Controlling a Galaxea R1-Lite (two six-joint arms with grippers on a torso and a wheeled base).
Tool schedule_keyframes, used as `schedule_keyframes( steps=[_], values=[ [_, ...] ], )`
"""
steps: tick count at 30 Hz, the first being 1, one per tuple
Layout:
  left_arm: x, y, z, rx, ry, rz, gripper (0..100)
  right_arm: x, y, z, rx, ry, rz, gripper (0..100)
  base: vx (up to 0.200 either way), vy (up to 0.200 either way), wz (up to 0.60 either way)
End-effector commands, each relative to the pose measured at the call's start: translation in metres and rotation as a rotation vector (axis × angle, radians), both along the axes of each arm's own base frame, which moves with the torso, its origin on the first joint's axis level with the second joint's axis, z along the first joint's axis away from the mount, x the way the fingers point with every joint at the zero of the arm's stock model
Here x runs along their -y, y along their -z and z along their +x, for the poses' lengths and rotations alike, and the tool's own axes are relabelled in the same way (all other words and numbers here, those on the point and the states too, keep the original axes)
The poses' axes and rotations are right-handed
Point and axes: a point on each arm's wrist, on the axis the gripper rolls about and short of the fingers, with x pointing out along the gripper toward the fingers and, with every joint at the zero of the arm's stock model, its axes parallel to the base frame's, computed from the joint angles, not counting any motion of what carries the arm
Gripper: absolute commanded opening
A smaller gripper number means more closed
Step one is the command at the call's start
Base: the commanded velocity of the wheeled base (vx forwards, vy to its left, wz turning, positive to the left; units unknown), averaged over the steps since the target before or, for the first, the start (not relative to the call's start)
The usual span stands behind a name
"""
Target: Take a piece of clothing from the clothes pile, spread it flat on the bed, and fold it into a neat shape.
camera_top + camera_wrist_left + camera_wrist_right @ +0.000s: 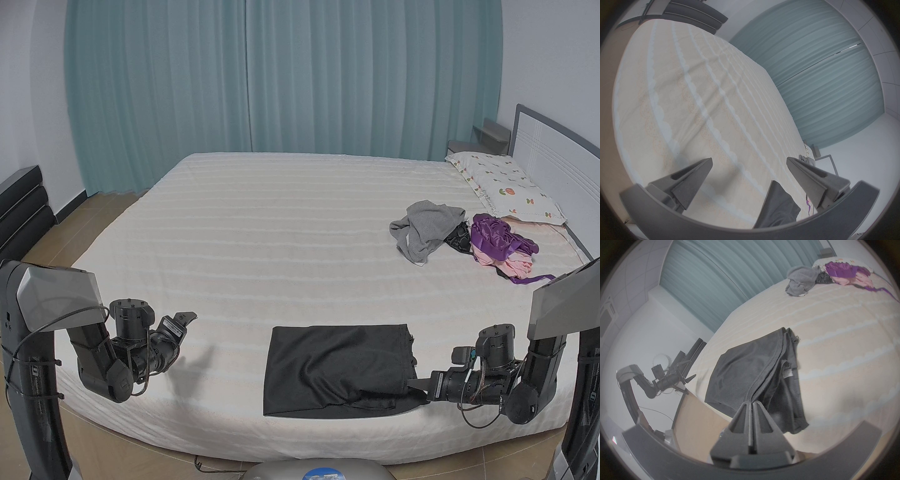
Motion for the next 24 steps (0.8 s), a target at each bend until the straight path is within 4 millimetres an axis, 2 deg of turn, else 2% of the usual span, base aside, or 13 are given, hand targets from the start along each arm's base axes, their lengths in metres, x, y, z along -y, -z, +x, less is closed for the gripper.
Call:
schedule_keyframes(
  steps=[1, 7, 24],
  values=[
    [0.0, 0.0, 0.0, -0.001, -0.002, 0.0, 100, 0.012, -0.002, -0.005, 0.015, 0.003, -0.039, 0, 0.0, 0.0, 0.0],
    [0.0, 0.0, 0.0, -0.001, 0.0, 0.0, 100, 0.025, -0.001, -0.007, 0.048, -0.012, -0.095, 0, 0.0, 0.0, 0.0],
    [0.0, 0.0, 0.0, -0.001, 0.0, 0.0, 100, 0.035, 0.008, -0.015, 0.04, -0.065, -0.169, 0, 0.0, 0.0, 0.0]
  ],
)
